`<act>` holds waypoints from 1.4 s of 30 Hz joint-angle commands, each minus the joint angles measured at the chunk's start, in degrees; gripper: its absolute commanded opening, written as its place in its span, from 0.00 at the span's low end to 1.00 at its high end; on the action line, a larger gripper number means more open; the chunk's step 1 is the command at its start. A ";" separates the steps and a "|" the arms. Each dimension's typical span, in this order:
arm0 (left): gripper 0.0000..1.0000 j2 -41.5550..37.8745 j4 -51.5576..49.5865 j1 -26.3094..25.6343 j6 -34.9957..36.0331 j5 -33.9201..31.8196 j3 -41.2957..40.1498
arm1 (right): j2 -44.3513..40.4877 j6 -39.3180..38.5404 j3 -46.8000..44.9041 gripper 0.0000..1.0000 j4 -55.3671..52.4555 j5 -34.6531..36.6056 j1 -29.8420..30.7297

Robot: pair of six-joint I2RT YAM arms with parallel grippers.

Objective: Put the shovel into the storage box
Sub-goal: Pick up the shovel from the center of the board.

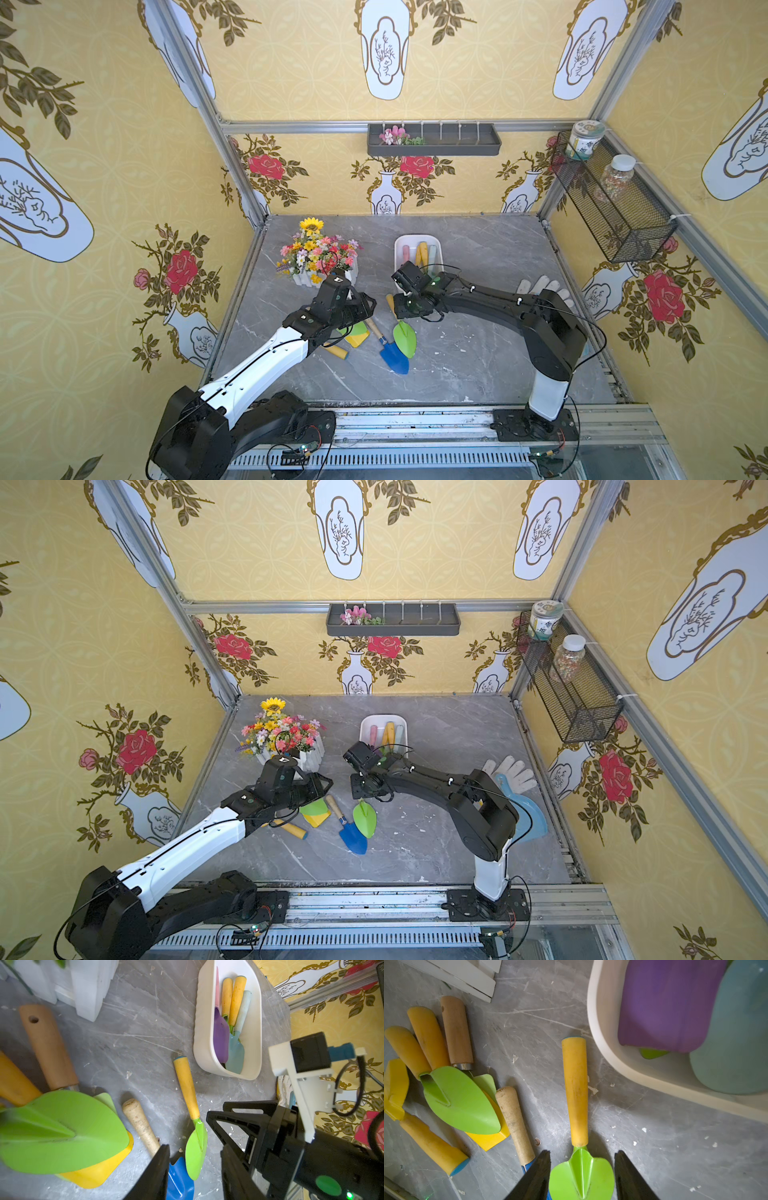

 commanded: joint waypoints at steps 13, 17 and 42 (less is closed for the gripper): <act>0.45 -4.23 -0.15 0.07 -4.45 -0.43 -5.74 | 7.14 -0.77 3.65 0.49 1.89 -1.71 0.46; 0.45 -4.32 0.30 0.07 -4.75 -0.24 -6.05 | 8.89 -1.18 5.09 0.46 1.46 -1.94 0.43; 0.45 -3.96 0.88 0.04 -5.46 0.03 -5.43 | 7.54 -3.21 7.71 0.24 -2.06 -1.67 0.72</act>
